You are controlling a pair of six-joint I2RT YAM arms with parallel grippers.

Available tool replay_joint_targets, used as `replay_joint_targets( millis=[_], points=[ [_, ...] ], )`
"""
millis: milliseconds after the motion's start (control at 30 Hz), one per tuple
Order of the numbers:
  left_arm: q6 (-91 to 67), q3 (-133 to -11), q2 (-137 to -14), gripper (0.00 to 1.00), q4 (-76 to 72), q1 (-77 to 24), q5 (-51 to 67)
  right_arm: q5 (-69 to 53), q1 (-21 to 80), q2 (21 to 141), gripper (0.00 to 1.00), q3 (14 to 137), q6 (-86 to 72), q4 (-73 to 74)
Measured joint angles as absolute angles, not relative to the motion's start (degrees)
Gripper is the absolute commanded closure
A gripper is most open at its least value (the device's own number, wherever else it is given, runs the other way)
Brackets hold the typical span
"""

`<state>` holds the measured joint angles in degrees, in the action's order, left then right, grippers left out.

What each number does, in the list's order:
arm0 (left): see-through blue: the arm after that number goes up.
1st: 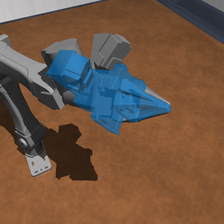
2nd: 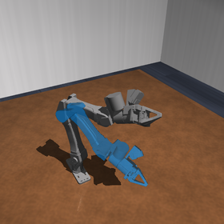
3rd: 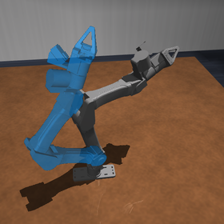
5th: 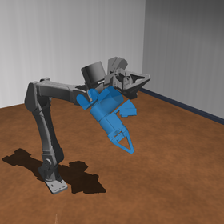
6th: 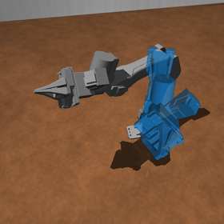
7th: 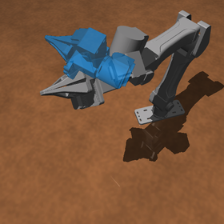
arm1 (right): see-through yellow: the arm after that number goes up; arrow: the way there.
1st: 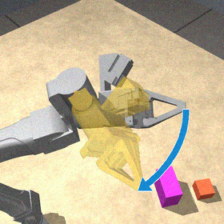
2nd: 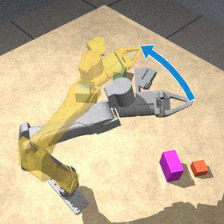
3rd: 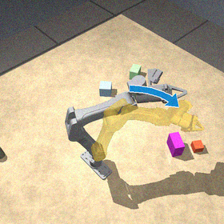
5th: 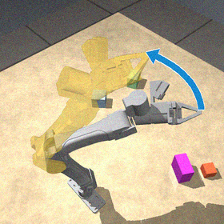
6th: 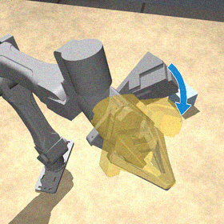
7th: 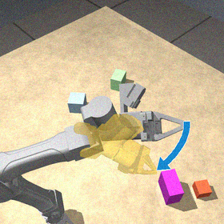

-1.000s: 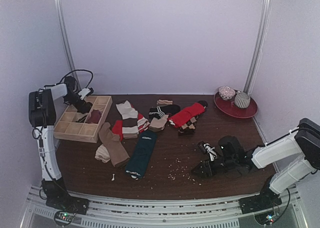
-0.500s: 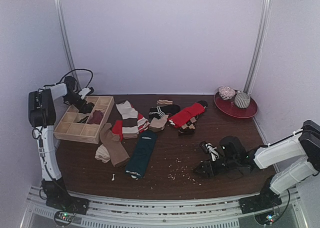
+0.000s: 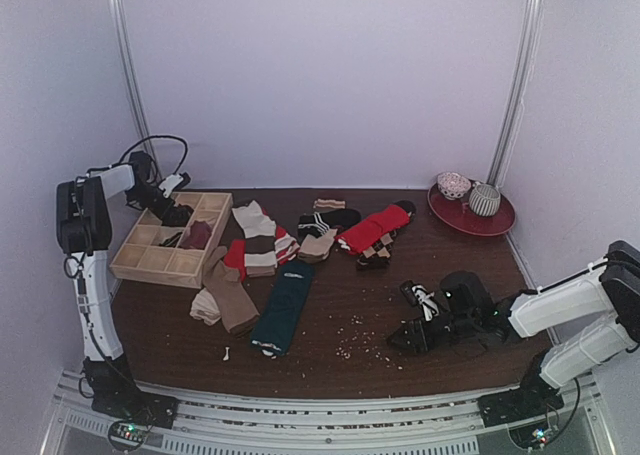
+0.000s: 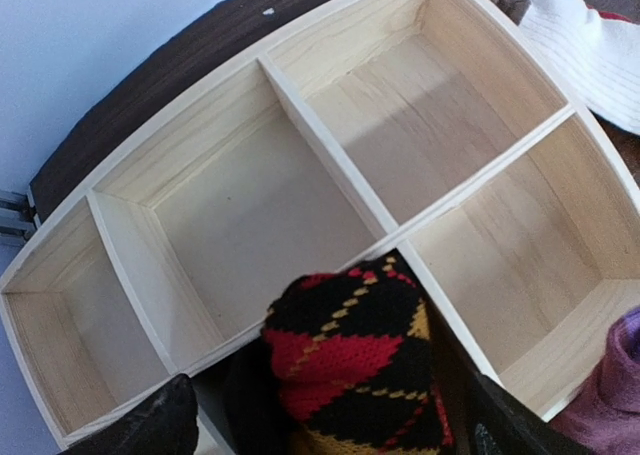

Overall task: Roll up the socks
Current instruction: Place a pair of socks in the storage box, then adjust the pair of socks in the storage box.

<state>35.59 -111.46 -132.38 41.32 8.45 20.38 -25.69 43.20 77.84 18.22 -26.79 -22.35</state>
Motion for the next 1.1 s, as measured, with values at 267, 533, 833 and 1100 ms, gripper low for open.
replay_joint_targets(
  millis=[267,533,833,1100],
  points=[
    [35.40,-110.85,-128.70,0.07,42.00,7.38,24.75,-25.69,43.20,77.84,0.55,17.58,-27.14,-22.65],
    [33.85,-107.98,-126.85,0.46,41.91,7.14,25.26,-25.71,43.20,77.78,0.55,17.26,-27.24,-23.18],
    [31.48,-106.94,-126.50,0.80,42.13,7.46,24.27,-25.69,43.20,77.08,0.55,16.21,-27.44,-24.12],
    [30.13,-102.69,-121.58,0.78,41.91,7.55,22.68,-25.76,43.20,76.71,0.55,15.00,-27.62,-25.85]
  ],
)
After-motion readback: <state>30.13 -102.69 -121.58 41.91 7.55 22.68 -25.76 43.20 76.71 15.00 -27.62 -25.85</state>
